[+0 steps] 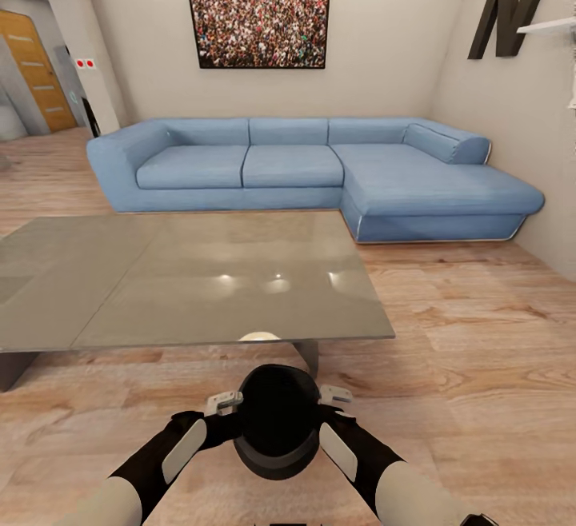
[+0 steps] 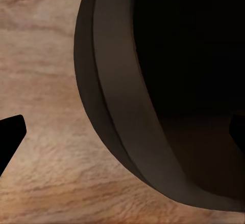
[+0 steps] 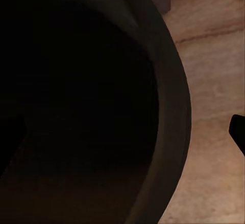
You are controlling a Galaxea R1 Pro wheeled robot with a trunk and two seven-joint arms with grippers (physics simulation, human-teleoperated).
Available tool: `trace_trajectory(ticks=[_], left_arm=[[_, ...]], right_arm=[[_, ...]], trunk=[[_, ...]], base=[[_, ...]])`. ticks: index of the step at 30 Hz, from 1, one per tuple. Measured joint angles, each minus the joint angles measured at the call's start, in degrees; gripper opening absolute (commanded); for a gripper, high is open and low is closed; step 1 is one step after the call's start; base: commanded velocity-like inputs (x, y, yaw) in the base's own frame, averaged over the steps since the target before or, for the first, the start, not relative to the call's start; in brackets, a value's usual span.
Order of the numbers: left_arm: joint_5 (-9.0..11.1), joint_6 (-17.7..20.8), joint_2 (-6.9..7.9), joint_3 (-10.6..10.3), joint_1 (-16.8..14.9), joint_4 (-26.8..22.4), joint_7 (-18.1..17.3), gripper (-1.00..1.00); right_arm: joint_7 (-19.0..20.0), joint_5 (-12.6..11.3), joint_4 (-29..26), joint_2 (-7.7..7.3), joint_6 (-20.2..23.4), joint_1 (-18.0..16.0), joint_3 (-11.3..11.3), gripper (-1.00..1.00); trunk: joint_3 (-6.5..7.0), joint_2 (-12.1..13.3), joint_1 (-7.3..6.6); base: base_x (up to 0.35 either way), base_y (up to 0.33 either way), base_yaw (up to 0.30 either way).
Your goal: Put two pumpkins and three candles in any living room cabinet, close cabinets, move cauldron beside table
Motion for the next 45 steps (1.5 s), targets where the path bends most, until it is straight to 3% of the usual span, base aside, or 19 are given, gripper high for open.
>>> trace_trajectory(ticks=[11,18,22,32,45], left_arm=[[0.0,0.5,-0.21,0.4,-0.1,0.0,0.6,1.00],[0.0,0.6,-0.10,3.6,-0.1,0.0,0.5,1.00],[0.0,0.6,-0.06,3.9,-0.1,0.0,0.5,1.00],[0.0,0.6,0.01,3.9,-0.1,0.0,0.4,1.00],[0.0,0.6,0.07,4.0,-0.1,0.0,0.4,1.00]], right_arm=[[0.0,-0.2,0.0,0.00,0.1,0.0,0.0,1.00],[-0.1,-0.7,0.0,0.00,1.8,0.0,-0.3,1.00],[-0.1,-0.6,0.0,0.00,2.3,0.0,-0.3,1.00],[-0.1,-0.6,0.0,0.00,2.6,0.0,-0.1,1.00],[-0.1,-0.6,0.0,0.00,2.6,0.0,-0.2,1.00]], trunk=[[2.44,0.1,-0.28],[3.99,0.2,-0.45],[4.87,0.4,-0.63],[6.66,4.4,-2.82],[8.99,9.6,-5.65]], base=[[0.000,0.000,0.000],[-0.066,0.000,0.000],[-0.040,0.000,0.000],[-0.018,0.000,0.000],[-0.187,0.000,0.000]])
